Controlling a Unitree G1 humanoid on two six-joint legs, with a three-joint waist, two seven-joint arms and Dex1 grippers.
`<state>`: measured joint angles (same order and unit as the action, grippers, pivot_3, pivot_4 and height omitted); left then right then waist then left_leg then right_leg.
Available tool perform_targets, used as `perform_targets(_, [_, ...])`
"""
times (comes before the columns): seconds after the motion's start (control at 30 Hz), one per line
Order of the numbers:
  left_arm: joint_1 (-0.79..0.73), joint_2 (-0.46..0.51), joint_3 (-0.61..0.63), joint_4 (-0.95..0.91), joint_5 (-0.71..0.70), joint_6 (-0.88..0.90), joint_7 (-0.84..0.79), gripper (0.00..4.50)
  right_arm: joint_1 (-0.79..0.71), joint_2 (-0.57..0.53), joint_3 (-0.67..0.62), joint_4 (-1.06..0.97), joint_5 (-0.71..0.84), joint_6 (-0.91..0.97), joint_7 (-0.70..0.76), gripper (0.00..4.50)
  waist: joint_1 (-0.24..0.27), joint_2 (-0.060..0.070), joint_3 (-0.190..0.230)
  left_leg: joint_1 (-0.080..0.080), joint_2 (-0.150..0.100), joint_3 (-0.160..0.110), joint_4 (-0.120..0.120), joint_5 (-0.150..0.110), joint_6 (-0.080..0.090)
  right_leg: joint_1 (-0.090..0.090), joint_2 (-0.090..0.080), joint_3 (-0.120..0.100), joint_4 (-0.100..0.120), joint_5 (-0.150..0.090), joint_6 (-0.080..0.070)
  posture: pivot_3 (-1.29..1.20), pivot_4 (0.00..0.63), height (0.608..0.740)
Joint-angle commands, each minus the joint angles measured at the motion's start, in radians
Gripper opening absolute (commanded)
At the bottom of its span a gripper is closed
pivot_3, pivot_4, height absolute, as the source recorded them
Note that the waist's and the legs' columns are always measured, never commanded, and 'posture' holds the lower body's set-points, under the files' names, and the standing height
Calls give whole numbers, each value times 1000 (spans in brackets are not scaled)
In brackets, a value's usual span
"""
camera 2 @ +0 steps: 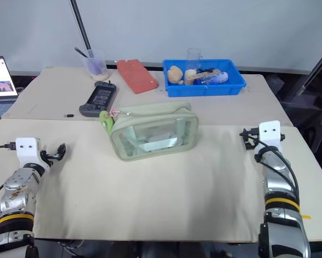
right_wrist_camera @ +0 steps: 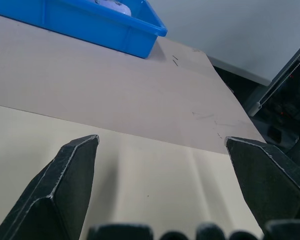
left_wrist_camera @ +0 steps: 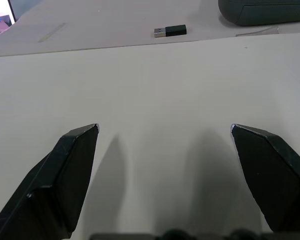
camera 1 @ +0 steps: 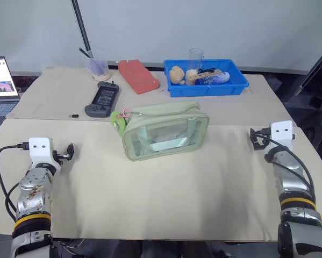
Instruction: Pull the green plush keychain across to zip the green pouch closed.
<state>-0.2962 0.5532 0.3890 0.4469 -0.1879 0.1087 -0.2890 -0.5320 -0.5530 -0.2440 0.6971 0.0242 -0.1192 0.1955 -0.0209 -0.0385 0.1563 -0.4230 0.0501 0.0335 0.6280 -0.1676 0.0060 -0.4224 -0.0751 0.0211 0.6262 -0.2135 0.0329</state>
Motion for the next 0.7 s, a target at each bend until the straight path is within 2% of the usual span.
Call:
perform_targets(0.03, [-5, 15, 13, -27, -12, -16, -4, 4500, -3, -25, -20, -19, 10, -22, -10, 4469, 0, 0, 0, 0, 0, 0, 0, 0, 0, 0, 0, 0, 0, 0, 0, 0, 150, 740])
perform_targets(0.2, [12, 33, 37, -81, -65, -5, -72, 4500, -23, -40, -27, -28, 20, -9, 4, 4469, 0, 0, 0, 0, 0, 0, 0, 0, 0, 0, 0, 0, 0, 0, 0, 0, 150, 740])
perform_targets(0.27, [7, 80, 50, -130, -97, 26, -129, 4500, -47, -73, -20, -68, 30, 6, 64, 4469, 0, 0, 0, 0, 0, 0, 0, 0, 0, 0, 0, 0, 0, 0, 0, 0, 150, 740])
perform_targets(0.33, [-1, 132, 52, -190, -131, 69, -192, 4500, -73, -111, -9, -106, 49, 23, 152, 4469, -1, 0, 1, -1, 0, 0, 0, 0, 0, -2, 0, 0, 0, 0, 0, 0, 150, 740])
perform_targets(0.47, [-72, 249, 21, -377, -246, 225, -334, 4500, -130, -179, 3, -237, 182, 143, 419, 4469, -1, 1, 2, -1, 1, 0, 0, 0, 0, -2, 0, 1, 0, 0, 0, 0, 150, 740])
perform_targets(0.6, [-229, 350, -89, -561, -359, 413, -473, 4500, -160, -250, 31, -430, 327, 372, 642, 4469, 8, 0, 2, -2, 1, 0, 0, 0, 0, -1, 1, 0, 0, -1, 1, 0, 150, 740])
perform_targets(0.7, [-337, 380, -191, -652, -394, 491, -547, 4500, -163, -294, 60, -587, 404, 520, 732, 4469, 9, 1, 2, -2, -1, 0, 0, 0, 0, 0, 0, 1, -1, -2, 3, 0, 150, 740])
